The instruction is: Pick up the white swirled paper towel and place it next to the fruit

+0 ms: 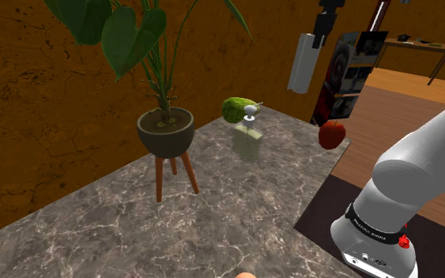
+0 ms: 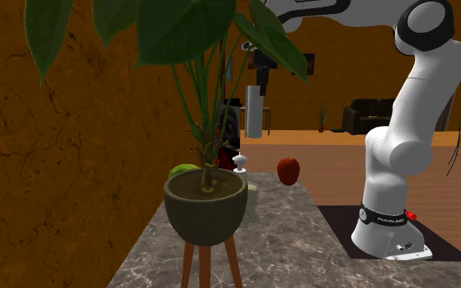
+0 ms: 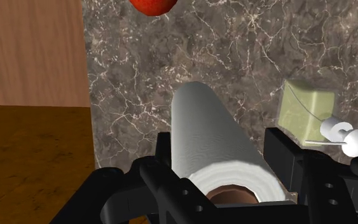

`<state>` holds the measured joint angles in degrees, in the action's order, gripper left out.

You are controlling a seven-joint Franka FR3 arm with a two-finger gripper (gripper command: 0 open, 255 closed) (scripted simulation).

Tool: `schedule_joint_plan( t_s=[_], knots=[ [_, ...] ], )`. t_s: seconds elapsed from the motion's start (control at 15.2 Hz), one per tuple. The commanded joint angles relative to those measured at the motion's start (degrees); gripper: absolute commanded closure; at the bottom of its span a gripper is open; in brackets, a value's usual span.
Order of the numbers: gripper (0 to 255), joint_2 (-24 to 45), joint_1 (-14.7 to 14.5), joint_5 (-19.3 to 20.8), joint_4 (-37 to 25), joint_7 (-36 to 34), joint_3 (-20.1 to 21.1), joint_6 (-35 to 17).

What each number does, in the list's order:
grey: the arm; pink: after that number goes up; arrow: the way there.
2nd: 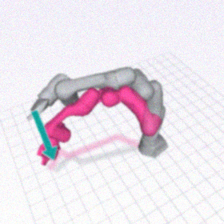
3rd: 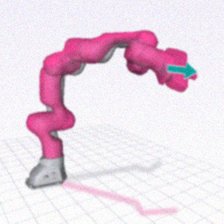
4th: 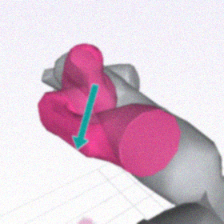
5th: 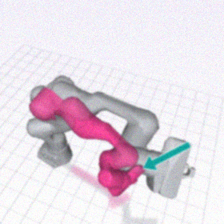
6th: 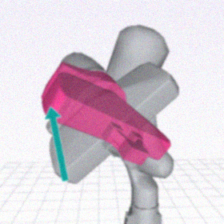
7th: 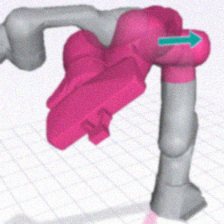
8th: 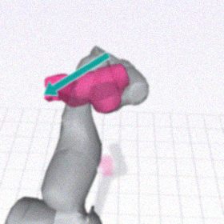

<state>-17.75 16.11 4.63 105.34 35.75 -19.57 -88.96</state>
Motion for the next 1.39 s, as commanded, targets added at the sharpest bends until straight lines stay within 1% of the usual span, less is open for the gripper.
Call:
schedule_joint_plan(
  t_s=[0.0,0.66,1.32],
  knots=[
    [255,-0.5,0.04,0.14,1.91,-0.17,0.06,-1.46],
    [255,-1.87,0.37,0.7,10.91,-0.45,-0.2,-9.13],
    [255,-1.93,0.64,1.05,18.65,-0.47,-0.74,-16.82]
  ],
)
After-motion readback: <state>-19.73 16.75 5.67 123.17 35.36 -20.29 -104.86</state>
